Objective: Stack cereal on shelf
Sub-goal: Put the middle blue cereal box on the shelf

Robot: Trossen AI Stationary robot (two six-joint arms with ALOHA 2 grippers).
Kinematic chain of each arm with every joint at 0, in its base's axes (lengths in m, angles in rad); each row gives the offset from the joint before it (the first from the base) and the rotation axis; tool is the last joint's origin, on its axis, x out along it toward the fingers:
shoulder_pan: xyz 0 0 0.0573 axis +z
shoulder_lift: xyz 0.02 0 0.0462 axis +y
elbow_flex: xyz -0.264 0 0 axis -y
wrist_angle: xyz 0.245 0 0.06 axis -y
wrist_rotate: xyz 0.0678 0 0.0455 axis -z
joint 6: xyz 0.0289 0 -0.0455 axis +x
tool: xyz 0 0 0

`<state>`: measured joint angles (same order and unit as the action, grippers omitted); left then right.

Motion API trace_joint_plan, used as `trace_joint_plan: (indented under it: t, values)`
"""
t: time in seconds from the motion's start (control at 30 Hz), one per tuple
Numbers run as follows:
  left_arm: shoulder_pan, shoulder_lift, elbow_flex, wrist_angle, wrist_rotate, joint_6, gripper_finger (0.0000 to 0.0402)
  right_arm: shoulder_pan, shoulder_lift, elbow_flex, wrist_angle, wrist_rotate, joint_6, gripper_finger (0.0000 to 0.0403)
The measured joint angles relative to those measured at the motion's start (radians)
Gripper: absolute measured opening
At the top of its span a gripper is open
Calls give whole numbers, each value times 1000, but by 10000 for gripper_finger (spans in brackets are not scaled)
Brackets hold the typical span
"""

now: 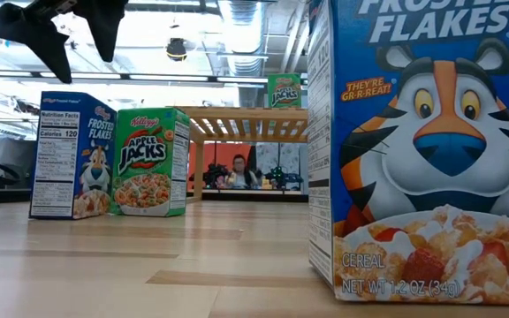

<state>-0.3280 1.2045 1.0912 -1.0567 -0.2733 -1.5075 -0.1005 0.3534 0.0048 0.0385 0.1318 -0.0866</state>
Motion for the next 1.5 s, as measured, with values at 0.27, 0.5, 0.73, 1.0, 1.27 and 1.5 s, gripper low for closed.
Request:
trace_joint_plan:
  t: [0.27, 0.5, 0.73, 1.0, 1.27, 1.5]
  values:
    - [-23, 65, 0, 19, 0, -59, 307, 0, 0, 0, 1, 0, 0, 338]
    - [-31, 95, 0, 47, -2, -61, 307, 0, 0, 0, 0, 0, 0, 338]
    - [-39, 135, -1, 52, -7, -70, 307, 0, 0, 0, 1, 0, 0, 338]
    - [-39, 185, -1, 38, -4, -87, 307, 0, 0, 0, 1, 0, 0, 338]
    - [-39, 214, 0, 31, -3, -86, 307, 0, 0, 0, 1, -1, 0, 338]
    - [-39, 239, 0, 24, 13, -71, 286, 0, 0, 0, 0, -1, 0, 338]
